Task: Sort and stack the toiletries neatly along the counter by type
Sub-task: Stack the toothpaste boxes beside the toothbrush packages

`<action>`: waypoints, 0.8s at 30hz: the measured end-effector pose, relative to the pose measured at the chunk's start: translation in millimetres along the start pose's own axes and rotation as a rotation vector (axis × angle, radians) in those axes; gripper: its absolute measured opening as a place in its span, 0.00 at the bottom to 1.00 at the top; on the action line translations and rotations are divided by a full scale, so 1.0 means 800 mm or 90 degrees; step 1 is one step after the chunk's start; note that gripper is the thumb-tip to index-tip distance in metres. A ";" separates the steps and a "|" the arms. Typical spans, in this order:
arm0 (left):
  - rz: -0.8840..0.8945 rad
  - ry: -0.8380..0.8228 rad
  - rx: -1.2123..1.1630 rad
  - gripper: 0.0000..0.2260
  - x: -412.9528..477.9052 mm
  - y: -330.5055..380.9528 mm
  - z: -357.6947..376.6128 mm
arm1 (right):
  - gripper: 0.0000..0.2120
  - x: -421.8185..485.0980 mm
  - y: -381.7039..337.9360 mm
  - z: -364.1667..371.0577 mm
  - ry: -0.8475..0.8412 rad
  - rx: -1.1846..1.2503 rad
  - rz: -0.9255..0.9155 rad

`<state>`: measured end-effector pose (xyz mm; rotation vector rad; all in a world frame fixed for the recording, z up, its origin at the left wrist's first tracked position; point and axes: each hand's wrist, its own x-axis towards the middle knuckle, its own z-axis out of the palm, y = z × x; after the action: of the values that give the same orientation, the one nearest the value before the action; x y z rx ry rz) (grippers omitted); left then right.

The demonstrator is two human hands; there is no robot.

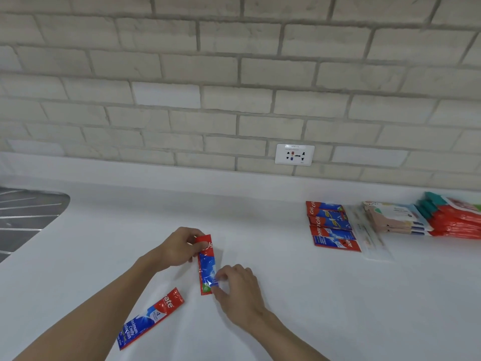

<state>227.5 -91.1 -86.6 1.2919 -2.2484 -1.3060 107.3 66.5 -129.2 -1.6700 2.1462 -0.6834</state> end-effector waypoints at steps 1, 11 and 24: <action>0.014 0.001 -0.027 0.06 0.001 0.007 0.002 | 0.11 0.001 0.002 -0.003 0.017 0.050 0.022; 0.048 -0.015 -0.201 0.07 0.030 0.065 0.042 | 0.11 0.009 0.050 -0.053 0.151 0.387 0.186; 0.039 -0.029 -0.265 0.05 0.089 0.121 0.139 | 0.08 0.010 0.155 -0.147 0.280 0.528 0.271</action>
<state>66.2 -62.2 -88.4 1.0428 -1.8851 -1.6785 -57.3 102.1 -101.3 -0.6467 1.9302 -1.6110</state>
